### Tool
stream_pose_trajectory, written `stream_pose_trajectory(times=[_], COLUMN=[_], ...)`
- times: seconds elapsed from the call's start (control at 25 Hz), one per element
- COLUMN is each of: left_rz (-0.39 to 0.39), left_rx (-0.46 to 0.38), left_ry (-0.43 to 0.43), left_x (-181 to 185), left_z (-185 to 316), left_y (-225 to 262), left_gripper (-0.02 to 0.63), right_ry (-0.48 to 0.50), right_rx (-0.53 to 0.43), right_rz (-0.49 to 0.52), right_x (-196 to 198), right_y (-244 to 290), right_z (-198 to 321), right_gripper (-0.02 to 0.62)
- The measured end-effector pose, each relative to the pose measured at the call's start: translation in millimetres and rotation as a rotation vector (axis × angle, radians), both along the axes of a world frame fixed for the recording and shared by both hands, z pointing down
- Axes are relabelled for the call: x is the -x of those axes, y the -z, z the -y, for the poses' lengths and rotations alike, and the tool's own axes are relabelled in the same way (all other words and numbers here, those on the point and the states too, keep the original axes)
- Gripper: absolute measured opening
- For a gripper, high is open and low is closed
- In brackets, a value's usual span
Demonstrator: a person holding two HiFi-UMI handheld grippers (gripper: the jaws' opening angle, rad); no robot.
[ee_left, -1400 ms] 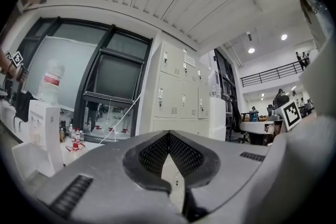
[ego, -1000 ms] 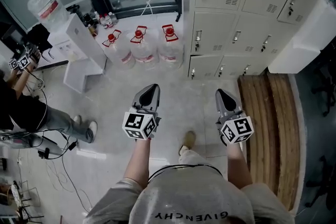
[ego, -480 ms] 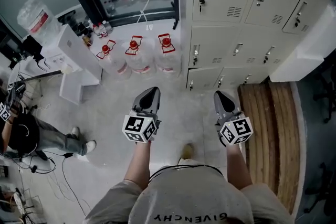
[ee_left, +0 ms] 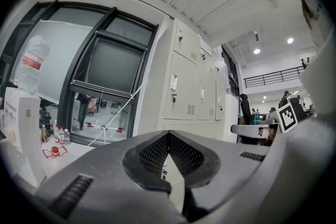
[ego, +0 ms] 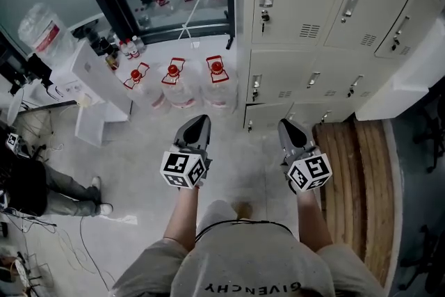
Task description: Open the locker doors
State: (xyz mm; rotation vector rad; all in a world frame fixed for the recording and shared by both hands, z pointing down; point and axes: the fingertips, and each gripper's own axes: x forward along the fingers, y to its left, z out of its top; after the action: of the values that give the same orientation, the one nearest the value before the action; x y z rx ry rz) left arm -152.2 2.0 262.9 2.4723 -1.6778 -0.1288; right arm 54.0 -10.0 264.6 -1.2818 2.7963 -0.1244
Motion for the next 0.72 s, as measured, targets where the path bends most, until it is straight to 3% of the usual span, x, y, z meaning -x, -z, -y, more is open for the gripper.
stream_pose_trajectory(times=[0.72], left_rz=[-0.008], left_rx=[-0.021], left_ry=[-0.086], left_x=[6], left_z=[132], left_y=[43], left_gripper=[-0.002], right_ry=[0.014], right_rx=[-0.099], right_rz=[0.048], right_x=[41], right_y=[71], right_z=[119], right_gripper=[0.028])
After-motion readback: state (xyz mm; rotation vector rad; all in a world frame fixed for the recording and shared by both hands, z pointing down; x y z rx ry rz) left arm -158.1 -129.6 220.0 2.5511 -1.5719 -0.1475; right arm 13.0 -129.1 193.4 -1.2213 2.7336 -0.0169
